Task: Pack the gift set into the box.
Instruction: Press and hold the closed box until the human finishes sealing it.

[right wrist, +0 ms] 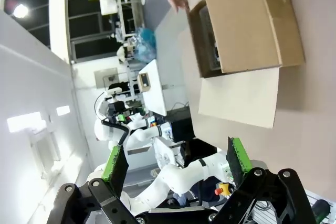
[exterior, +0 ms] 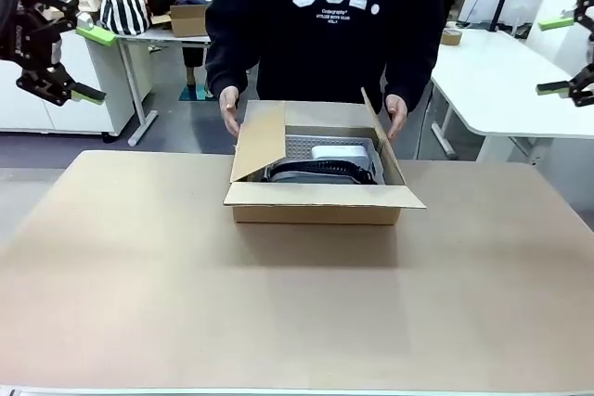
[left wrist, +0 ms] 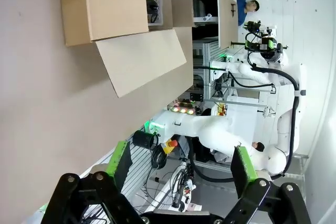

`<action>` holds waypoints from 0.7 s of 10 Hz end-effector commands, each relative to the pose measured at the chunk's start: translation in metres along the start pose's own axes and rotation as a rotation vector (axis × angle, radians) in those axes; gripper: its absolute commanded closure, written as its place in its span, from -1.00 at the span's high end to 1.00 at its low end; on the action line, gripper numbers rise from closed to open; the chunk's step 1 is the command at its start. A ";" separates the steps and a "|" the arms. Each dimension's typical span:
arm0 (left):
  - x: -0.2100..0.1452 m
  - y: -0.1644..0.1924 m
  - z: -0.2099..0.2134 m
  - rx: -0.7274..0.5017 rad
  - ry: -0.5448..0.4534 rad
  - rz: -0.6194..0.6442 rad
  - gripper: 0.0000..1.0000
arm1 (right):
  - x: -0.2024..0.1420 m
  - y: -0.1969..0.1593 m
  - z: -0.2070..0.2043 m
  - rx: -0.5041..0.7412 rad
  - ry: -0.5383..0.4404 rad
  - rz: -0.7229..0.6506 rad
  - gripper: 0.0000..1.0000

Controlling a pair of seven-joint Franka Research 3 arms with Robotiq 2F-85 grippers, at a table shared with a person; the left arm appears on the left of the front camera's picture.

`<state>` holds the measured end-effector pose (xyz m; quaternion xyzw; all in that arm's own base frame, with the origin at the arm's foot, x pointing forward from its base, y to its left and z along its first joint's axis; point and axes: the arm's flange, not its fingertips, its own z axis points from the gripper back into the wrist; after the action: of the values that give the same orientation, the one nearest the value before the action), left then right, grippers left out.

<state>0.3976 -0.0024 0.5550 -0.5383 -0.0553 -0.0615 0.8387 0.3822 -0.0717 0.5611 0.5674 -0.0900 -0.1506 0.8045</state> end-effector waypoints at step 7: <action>-0.002 0.001 0.003 0.005 0.014 -0.012 1.00 | 0.001 0.002 0.003 0.015 0.008 -0.011 1.00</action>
<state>0.3973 -0.0017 0.5549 -0.5389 -0.0545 -0.0612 0.8384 0.3826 -0.0724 0.5599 0.5678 -0.0885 -0.1517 0.8042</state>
